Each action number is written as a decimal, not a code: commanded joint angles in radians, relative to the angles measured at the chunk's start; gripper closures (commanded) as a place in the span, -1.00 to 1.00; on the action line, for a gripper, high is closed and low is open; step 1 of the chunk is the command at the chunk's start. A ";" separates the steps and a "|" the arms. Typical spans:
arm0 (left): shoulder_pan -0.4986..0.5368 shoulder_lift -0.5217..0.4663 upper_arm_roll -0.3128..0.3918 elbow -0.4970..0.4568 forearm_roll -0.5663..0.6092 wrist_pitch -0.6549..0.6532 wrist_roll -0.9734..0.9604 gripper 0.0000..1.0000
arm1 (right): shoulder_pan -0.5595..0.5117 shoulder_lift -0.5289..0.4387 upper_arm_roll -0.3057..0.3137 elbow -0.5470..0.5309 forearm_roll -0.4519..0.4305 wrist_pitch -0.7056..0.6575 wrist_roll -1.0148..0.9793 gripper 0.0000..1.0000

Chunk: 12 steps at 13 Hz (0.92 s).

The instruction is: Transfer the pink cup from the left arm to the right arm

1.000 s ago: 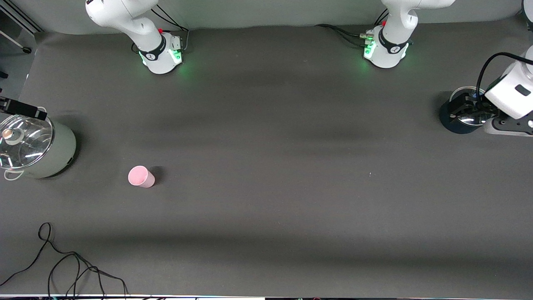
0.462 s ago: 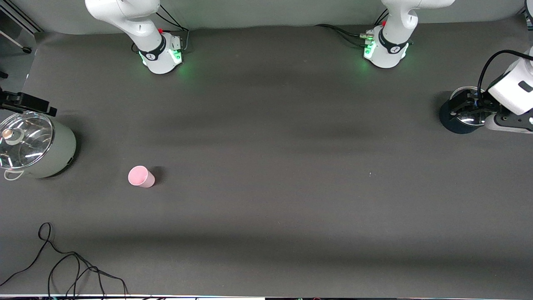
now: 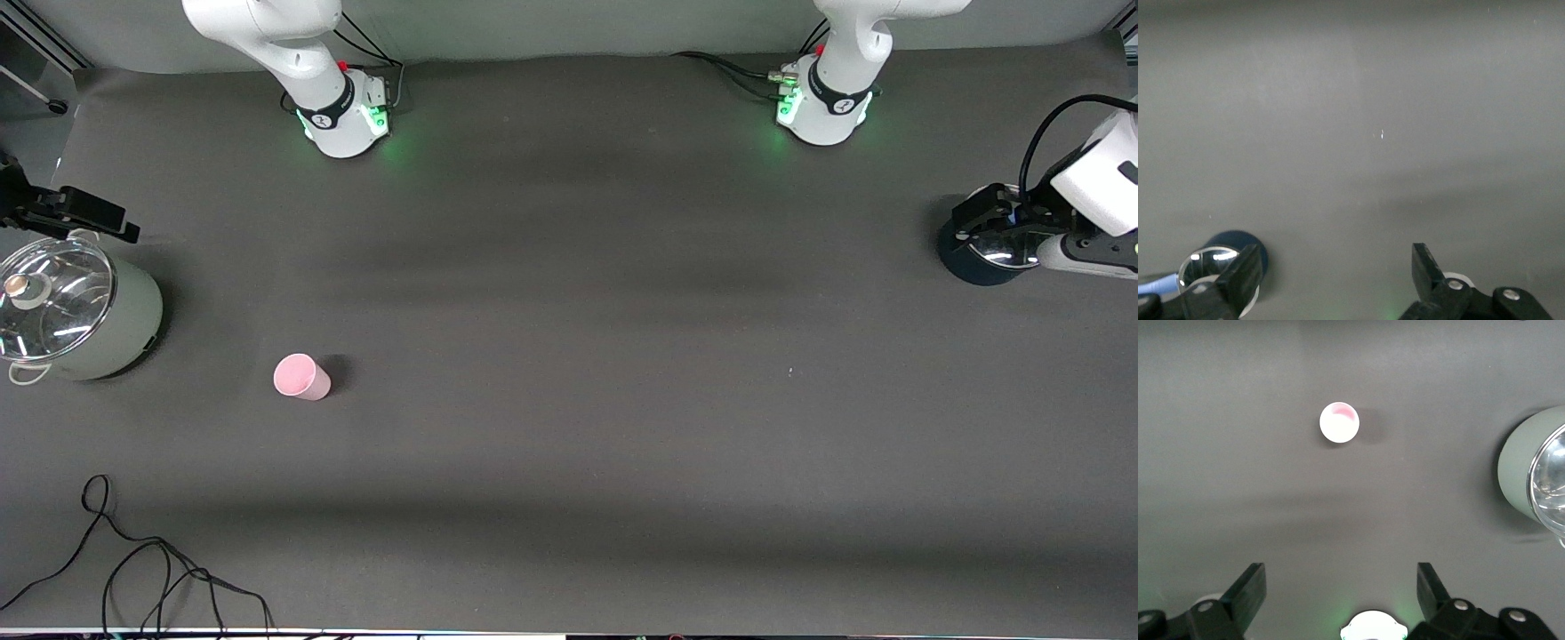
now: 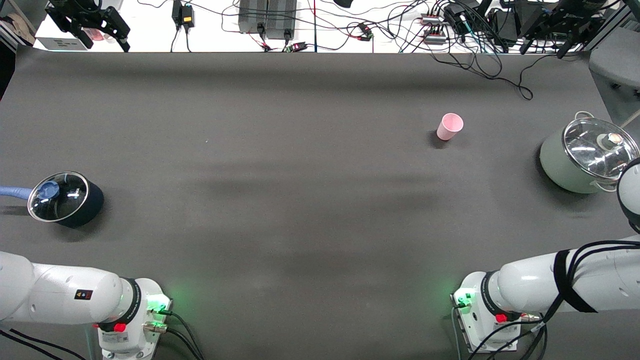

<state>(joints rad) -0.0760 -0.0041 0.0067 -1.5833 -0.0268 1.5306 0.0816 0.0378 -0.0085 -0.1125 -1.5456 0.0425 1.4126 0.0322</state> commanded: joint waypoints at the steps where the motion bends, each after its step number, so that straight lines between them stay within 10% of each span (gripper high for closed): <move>1: 0.012 0.007 -0.010 0.006 -0.005 -0.027 0.013 -1.00 | 0.069 -0.019 -0.018 -0.021 -0.073 0.017 0.008 -0.99; 12: 0.012 0.019 -0.010 0.012 0.036 -0.009 0.013 -1.00 | 0.103 0.024 -0.012 -0.002 -0.076 0.052 -0.020 -0.99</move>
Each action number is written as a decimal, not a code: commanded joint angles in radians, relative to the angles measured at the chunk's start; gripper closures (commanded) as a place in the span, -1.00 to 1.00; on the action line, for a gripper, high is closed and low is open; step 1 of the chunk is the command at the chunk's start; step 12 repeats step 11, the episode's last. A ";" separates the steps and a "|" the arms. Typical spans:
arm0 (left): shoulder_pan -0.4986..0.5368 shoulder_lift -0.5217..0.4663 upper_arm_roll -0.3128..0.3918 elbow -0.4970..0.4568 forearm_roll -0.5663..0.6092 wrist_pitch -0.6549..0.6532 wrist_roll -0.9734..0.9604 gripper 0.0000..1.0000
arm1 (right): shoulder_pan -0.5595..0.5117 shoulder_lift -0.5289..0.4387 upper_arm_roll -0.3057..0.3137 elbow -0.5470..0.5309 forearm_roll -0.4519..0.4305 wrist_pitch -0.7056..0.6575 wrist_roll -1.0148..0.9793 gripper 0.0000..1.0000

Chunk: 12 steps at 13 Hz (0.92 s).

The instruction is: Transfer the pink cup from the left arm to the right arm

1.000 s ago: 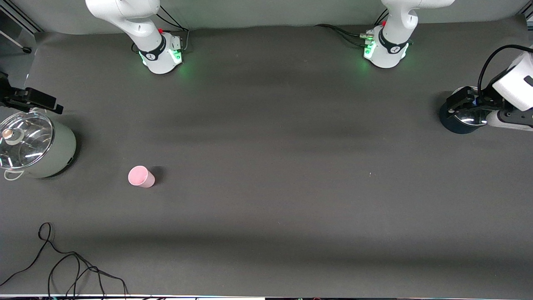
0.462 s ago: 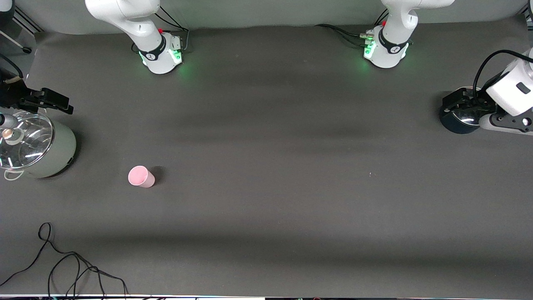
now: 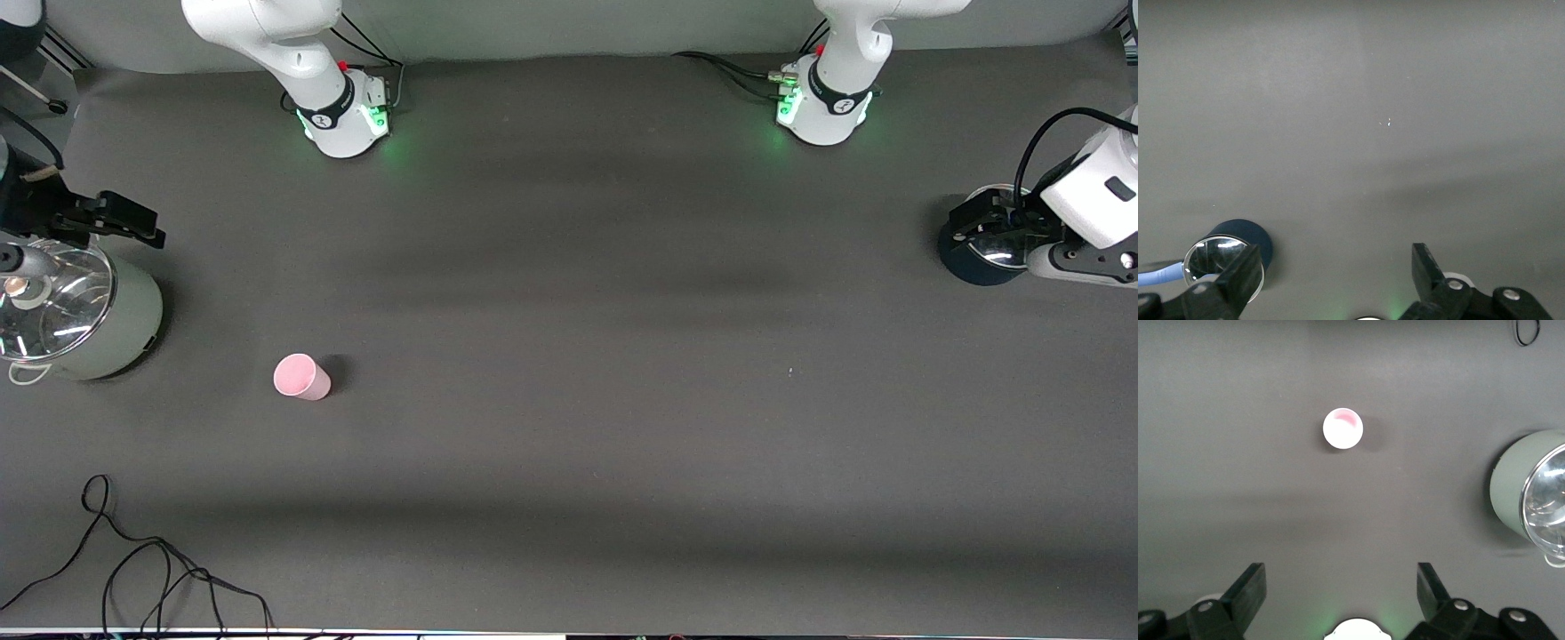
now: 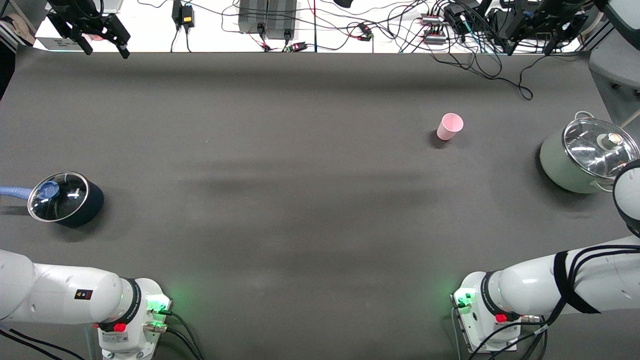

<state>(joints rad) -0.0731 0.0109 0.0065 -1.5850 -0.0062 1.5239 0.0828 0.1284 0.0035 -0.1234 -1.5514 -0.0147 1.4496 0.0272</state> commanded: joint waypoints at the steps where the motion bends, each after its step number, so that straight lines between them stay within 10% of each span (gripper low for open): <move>1: 0.009 0.007 -0.010 0.014 0.015 -0.002 0.011 -1.00 | 0.025 0.012 -0.001 0.004 -0.019 0.015 -0.015 -0.99; 12: 0.010 0.032 -0.010 0.037 0.015 -0.008 0.003 -1.00 | 0.025 0.010 -0.002 0.005 -0.019 0.017 -0.015 -1.00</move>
